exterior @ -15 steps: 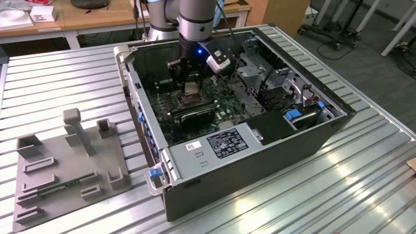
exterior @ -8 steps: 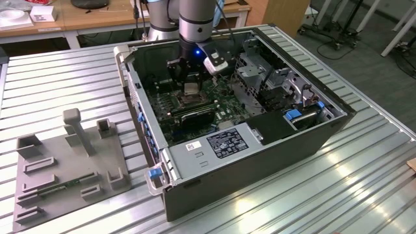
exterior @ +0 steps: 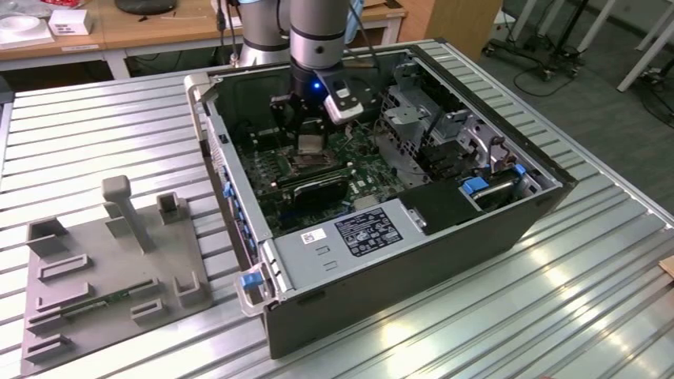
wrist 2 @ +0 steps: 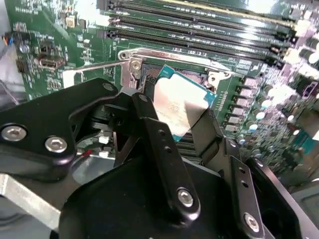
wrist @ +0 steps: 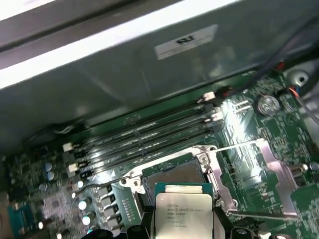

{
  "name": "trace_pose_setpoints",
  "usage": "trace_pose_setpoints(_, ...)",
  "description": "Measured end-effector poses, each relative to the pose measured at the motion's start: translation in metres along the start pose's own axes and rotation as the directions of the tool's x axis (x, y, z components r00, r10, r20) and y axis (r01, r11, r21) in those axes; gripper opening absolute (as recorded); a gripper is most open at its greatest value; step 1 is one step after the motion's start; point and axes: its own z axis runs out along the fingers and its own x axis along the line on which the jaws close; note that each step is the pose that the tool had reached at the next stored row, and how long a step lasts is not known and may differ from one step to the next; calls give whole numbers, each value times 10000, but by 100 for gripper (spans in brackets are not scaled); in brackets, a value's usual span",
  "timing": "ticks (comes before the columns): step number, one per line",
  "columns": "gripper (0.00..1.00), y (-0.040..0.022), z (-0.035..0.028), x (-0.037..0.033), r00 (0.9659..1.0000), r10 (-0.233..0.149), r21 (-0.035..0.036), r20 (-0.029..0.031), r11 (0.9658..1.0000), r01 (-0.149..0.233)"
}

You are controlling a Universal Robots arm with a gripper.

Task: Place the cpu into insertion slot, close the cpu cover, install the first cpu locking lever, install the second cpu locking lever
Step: 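Place the cpu into insertion slot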

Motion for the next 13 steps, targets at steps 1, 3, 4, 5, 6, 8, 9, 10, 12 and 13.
trace_pose_setpoints(1,54,0,2,0,9998,192,2,10,9998,-192)
trace_pose_setpoints(3,54,0,6,0,9984,566,5,30,9984,-566)
trace_pose_setpoints(4,54,0,7,0,9972,747,7,40,9972,-747)
trace_pose_setpoints(5,54,0,9,0,9957,924,9,49,9957,-924)
trace_pose_setpoints(6,54,-1,10,0,9939,1104,10,59,9939,-1104)
trace_pose_setpoints(8,54,-1,13,0,9893,1460,11,78,9893,-1460)
trace_pose_setpoints(9,54,-1,14,0,9862,1653,12,89,9862,-1653)
trace_pose_setpoints(10,54,-1,15,0,9831,1830,13,99,9831,-1830)
trace_pose_setpoints(12,54,-1,17,0,9759,2181,13,119,9759,-2181)
trace_pose_setpoints(13,54,-1,17,0,9717,2357,13,128,9718,-2357)
